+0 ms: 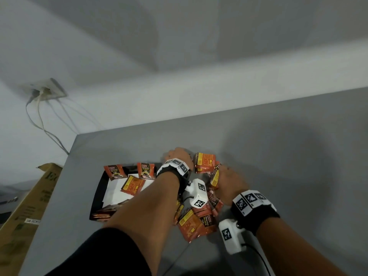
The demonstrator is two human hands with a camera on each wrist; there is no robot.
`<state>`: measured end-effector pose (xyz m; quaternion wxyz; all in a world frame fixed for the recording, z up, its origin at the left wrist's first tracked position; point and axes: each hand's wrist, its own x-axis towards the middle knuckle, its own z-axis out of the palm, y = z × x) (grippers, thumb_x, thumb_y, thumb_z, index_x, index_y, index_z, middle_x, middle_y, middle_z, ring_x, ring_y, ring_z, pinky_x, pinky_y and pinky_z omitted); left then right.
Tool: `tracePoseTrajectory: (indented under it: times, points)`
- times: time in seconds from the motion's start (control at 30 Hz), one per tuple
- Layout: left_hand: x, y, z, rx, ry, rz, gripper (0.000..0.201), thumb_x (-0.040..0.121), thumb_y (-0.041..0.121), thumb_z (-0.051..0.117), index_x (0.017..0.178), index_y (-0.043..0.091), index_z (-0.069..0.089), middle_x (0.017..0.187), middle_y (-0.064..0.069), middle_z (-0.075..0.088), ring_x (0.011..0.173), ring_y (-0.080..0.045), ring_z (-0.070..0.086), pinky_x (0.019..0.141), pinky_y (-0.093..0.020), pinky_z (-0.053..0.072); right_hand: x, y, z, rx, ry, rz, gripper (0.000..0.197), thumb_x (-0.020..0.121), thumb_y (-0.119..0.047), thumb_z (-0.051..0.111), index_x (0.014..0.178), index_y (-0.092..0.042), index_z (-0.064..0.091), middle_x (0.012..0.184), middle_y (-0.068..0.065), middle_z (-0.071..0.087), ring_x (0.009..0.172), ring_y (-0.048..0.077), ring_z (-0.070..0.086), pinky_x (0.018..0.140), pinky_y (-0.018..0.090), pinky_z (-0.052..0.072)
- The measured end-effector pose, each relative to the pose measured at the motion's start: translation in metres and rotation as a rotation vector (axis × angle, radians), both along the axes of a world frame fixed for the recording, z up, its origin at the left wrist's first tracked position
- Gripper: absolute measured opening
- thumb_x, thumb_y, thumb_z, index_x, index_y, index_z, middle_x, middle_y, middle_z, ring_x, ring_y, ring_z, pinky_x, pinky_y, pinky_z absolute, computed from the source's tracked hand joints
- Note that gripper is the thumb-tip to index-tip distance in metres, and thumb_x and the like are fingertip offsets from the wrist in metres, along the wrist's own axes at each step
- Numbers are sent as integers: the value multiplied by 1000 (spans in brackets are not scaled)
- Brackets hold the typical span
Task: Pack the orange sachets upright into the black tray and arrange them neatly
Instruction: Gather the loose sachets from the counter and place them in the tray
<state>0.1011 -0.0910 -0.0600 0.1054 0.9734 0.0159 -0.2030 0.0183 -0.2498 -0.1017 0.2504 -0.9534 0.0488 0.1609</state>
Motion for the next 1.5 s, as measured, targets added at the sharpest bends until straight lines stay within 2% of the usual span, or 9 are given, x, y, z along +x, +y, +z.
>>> tracePoseTrajectory:
  times: [0.1, 0.2, 0.4, 0.6, 0.67, 0.77, 0.87, 1.03, 1.5]
  points:
    - [-12, -1, 27, -57, 40, -80, 17, 89, 14, 61, 103, 3, 59, 111, -12, 68, 98, -32, 67, 75, -36, 56, -5, 1, 4, -11, -60, 10, 39, 88, -44, 66, 109, -21, 42, 113, 6, 57, 110, 28, 53, 91, 38, 45]
    - [-35, 11, 44, -36, 130, -211, 3, 82, 7, 65, 80, 5, 67, 84, -11, 75, 74, -25, 72, 51, -28, 51, -12, 3, 2, -47, -77, 17, 48, 86, -31, 73, 121, -14, 44, 122, 9, 56, 113, 29, 52, 95, 40, 46]
    - [-95, 40, 26, 225, 230, -513, 13, 88, 15, 68, 87, 2, 66, 80, -7, 66, 74, -21, 63, 64, -28, 52, -12, 2, 11, 65, -80, -20, 47, 83, -23, 75, 110, -20, 37, 103, 4, 59, 96, 24, 59, 75, 32, 47]
    - [-128, 41, 6, 300, 114, -605, 28, 98, 16, 57, 124, 7, 63, 130, -16, 53, 118, -32, 54, 100, -39, 45, -38, 23, 40, 261, -24, 196, 47, 82, -23, 75, 111, -28, 39, 92, -12, 58, 82, 4, 61, 71, 22, 50]
    - [-131, 43, 4, 271, 85, -588, 26, 98, 14, 56, 121, 6, 65, 130, -16, 54, 118, -33, 53, 102, -40, 45, -56, 36, 36, 269, 22, 286, 41, 80, -23, 77, 107, -24, 46, 91, -10, 62, 83, 7, 63, 74, 27, 53]
    - [-134, 48, 3, 233, 83, -579, 27, 96, 16, 58, 120, 7, 65, 127, -16, 54, 119, -35, 52, 104, -43, 45, -75, 51, 11, 215, 41, 339, 43, 65, -51, 78, 96, -27, 59, 88, -10, 67, 80, 7, 67, 76, 39, 58]
    - [-135, 48, 2, 256, 83, -545, 29, 96, 16, 59, 123, 8, 62, 127, -17, 52, 122, -36, 50, 103, -45, 47, -89, 62, -6, 2, 15, 305, 59, 68, -63, 72, 107, -23, 53, 106, -4, 62, 97, 19, 63, 84, 41, 54]
    - [-138, 50, -2, 262, 72, -502, 32, 96, 19, 63, 126, 9, 61, 132, -16, 49, 123, -34, 51, 101, -44, 49, -95, 62, -18, -117, -107, 314, 64, 81, -55, 70, 128, -19, 46, 128, 6, 53, 117, 26, 52, 101, 37, 44]
    - [-144, 58, -6, 199, 50, -489, 43, 91, 20, 68, 132, 16, 59, 135, -13, 47, 129, -35, 44, 105, -46, 45, -96, 62, -27, -131, -252, 378, 57, 85, -36, 73, 135, -24, 46, 129, 1, 55, 115, 24, 52, 98, 38, 48]
